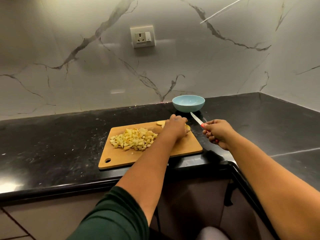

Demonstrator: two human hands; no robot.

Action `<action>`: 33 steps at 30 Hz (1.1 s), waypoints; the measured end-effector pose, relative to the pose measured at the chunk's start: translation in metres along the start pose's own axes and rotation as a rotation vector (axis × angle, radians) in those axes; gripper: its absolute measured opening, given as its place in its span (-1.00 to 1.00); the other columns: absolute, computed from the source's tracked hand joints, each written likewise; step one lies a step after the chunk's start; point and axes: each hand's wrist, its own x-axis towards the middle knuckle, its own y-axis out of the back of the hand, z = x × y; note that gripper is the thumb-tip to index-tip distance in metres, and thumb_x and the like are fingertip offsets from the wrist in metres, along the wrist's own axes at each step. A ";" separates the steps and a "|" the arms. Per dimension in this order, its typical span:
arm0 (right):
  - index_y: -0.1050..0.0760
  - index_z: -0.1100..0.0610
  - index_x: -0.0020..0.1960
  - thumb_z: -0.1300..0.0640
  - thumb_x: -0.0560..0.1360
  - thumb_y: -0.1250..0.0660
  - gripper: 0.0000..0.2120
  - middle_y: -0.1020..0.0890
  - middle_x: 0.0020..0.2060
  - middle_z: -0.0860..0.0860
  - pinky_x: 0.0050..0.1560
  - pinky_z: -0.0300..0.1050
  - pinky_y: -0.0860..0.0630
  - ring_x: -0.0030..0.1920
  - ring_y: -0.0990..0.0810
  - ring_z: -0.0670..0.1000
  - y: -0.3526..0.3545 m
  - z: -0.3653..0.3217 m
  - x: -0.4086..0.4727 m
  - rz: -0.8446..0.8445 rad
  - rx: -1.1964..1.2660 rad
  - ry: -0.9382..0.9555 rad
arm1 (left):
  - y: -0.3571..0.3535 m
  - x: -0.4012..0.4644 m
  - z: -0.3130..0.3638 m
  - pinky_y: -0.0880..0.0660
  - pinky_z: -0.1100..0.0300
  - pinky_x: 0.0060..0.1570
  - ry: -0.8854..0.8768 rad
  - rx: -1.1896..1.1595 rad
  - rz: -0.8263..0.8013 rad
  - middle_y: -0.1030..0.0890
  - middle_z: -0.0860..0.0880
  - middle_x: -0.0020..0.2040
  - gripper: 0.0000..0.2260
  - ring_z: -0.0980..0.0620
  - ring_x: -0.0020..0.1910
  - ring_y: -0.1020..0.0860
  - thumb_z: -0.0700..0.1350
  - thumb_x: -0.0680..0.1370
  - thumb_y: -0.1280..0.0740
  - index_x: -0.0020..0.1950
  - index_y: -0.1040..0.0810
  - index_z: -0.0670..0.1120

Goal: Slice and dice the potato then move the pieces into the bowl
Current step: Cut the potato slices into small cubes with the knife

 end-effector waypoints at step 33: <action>-0.50 0.20 0.03 0.18 0.59 -0.30 -0.92 -0.58 -0.25 0.15 -0.42 -0.24 -0.38 -0.43 -0.40 -0.06 -0.012 0.006 0.002 0.002 -0.124 0.014 | 0.013 -0.003 -0.021 -0.53 0.16 -0.05 0.258 -0.516 0.023 -0.53 -0.11 0.09 -0.80 -0.02 0.02 -0.52 -0.22 0.59 -0.32 0.20 -0.45 -0.10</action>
